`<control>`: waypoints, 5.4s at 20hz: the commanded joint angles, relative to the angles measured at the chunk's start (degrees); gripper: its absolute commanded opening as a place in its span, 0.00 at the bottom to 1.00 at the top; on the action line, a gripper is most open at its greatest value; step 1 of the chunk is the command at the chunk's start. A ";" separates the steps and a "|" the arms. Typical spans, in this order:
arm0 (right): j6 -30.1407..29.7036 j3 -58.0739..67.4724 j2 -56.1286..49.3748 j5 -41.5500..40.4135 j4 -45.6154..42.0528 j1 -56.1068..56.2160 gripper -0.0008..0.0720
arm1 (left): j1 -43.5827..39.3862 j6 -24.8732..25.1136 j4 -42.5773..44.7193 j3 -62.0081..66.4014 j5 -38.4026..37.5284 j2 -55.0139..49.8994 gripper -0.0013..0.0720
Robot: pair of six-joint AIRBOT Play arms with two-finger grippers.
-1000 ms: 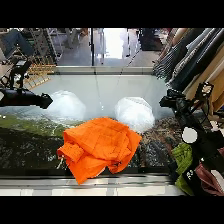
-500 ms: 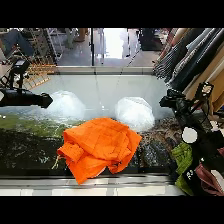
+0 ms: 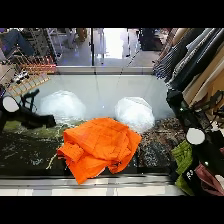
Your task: Fold the clothes and pants, and hang the long-sleeved shirts on hangers.
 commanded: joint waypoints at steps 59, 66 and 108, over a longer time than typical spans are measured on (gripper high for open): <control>-37.79 64.81 -4.98 50.86 -32.22 5.22 0.03 | 21.11 26.71 -60.28 22.56 8.90 20.24 0.03; -35.78 64.74 -43.47 46.12 -30.40 3.72 0.02 | 9.81 26.18 -44.50 18.27 13.94 -13.97 0.03; -19.47 43.50 -46.03 80.37 -14.32 -14.21 0.68 | 11.23 4.04 -25.94 4.42 11.98 -25.05 0.82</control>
